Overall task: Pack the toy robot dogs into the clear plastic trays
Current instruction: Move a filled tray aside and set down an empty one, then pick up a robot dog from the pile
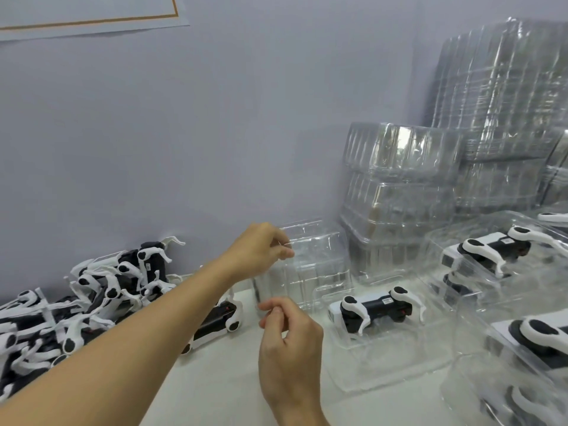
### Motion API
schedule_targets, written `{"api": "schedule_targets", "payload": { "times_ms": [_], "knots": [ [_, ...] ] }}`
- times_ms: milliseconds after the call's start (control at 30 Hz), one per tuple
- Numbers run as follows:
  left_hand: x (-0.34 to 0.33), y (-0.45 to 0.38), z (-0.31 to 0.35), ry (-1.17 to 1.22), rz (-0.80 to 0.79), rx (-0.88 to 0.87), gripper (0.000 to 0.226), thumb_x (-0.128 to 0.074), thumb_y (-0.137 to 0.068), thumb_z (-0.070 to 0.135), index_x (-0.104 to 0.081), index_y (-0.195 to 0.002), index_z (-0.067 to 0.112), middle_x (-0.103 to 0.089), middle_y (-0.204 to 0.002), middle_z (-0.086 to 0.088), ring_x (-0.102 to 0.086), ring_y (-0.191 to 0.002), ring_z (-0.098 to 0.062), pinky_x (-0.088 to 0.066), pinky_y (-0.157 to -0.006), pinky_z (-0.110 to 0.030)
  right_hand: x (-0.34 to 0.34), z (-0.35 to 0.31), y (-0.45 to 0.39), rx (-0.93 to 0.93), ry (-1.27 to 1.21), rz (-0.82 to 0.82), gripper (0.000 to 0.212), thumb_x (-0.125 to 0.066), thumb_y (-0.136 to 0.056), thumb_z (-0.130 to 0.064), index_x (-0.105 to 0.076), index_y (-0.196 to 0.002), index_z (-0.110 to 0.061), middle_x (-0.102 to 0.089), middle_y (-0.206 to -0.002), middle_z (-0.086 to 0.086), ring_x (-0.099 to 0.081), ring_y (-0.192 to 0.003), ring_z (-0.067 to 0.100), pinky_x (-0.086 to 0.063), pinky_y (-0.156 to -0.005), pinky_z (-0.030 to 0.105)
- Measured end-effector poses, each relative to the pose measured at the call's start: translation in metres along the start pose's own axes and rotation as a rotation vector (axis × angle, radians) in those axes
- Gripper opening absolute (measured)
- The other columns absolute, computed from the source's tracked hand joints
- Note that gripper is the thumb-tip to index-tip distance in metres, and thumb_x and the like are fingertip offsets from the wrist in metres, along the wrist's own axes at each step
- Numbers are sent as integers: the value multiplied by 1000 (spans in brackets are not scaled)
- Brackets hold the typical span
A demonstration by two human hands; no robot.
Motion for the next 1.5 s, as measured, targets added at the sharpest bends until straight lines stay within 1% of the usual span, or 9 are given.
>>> {"api": "schedule_targets", "payload": {
  "times_ms": [300,400,567,700,833,1000,1167,1300,1500],
  "knots": [
    [27,8,15,159,312,-12,12,-59,-98,15,-70,-93,14,-71,-79,-1,-68,-84,-27,-54,-83,-40,-1,0,-1,-20,24,-8,31,-45,-94,-11,-68,-83,-29,-64,-80,-20,-60,-76,5,-43,-62,17],
    [37,23,18,218,457,-13,15,-55,-101,18,-70,-101,12,-68,-76,1,-65,-77,-18,-50,-78,-30,-1,2,-2,-27,-4,13,33,-46,-94,-9,-68,-82,-30,-65,-79,-17,-58,-65,10,-43,-57,19],
    [53,74,15,407,673,15,24,-49,-104,27,-69,-100,15,-60,-68,5,-56,-62,-2,-44,-63,-13,1,1,-4,-69,-90,46,35,-46,-94,-8,-67,-81,-34,-67,-70,-7,-60,-62,12,-51,-61,35],
    [62,129,0,581,758,120,21,-48,-103,27,-68,-98,22,-60,-65,5,-58,-65,-10,-48,-61,-24,3,0,-4,-120,-165,45,34,-46,-95,-8,-67,-87,-33,-69,-71,-6,-63,-64,10,-55,-63,41],
    [61,186,-14,617,714,141,17,-57,-93,33,-73,-89,26,-65,-68,-4,-62,-63,-20,-51,-57,-30,5,-2,-5,-141,-257,45,33,-45,-96,-3,-68,-92,-27,-70,-73,-4,-64,-64,9,-50,-63,32],
    [46,220,-30,623,600,147,15,-64,-80,31,-76,-88,30,-68,-67,-7,-64,-62,-14,-50,-55,-16,4,-3,-7,-173,-338,-36,31,-43,-101,-9,-68,-102,-27,-72,-90,-4,-68,-84,13,-50,-67,28],
    [33,228,-43,515,498,200,9,-72,-84,23,-76,-91,28,-70,-69,-9,-66,-68,-21,-53,-76,-44,4,-1,-8,-228,-435,-113,34,-36,-106,-26,-70,-111,-29,-71,-107,-6,-66,-98,11,-50,-82,35],
    [35,231,-47,461,432,208,14,-76,-83,21,-78,-93,30,-67,-65,-6,-63,-69,-23,-52,-82,-43,6,1,-11,-242,-480,-128,40,-31,-106,-35,-69,-116,-28,-71,-115,-4,-64,-109,15,-47,-88,36],
    [24,235,-55,308,226,285,22,-85,-74,39,-75,-89,52,-67,-74,11,-60,-82,-5,-47,-89,-27,9,-3,-10,-129,-295,-248,33,-44,-99,-42,-74,-107,-32,-73,-110,-10,-66,-105,10,-46,-92,39]
  ]
}}
Point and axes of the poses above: each hand's wrist, its own y-axis away from the middle knuckle, its own x-axis out of the back of the hand, z = x × y, the point moved 1 cm from there along -y, towards the middle knuckle
